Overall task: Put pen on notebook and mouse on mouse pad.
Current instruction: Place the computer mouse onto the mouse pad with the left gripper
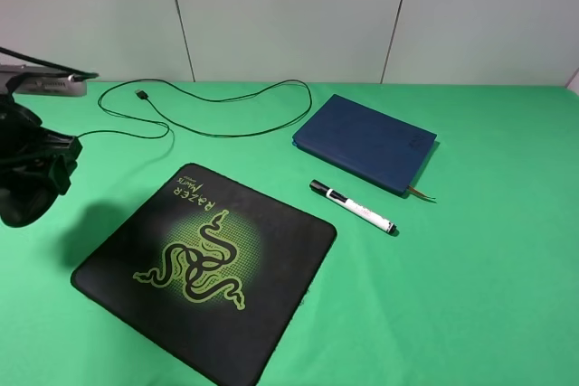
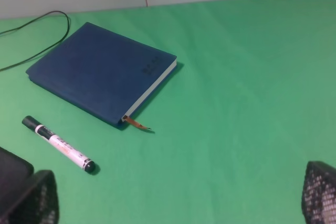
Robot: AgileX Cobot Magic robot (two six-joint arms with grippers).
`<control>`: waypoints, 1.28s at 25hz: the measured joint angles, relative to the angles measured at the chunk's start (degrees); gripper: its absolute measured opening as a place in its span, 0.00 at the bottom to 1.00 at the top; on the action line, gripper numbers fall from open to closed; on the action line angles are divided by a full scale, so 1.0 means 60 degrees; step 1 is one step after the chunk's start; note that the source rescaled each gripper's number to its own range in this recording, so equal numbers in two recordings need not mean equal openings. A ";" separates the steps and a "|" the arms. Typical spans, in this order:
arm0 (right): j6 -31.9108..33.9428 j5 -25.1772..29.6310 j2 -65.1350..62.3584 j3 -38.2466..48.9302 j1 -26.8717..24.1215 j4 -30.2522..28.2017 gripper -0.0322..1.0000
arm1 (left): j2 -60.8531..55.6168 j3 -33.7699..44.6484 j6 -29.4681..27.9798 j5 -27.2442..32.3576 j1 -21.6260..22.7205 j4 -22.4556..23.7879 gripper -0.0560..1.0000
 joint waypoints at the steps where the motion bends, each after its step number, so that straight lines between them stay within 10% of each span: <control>1: 0.0000 0.0000 0.0000 0.0000 0.0000 0.0000 1.00 | -0.0049 -0.0009 -0.0092 0.0095 -0.0152 0.0000 0.06; 15: 0.0000 0.0000 0.0000 0.0000 0.0000 0.0000 1.00 | -0.0057 -0.0028 -0.2834 -0.0417 -0.3938 0.0031 0.06; 32: 0.0000 0.0000 0.0000 0.0000 0.0000 0.0000 1.00 | 0.2261 -0.0036 -0.4947 -0.1816 -0.6216 -0.0007 0.06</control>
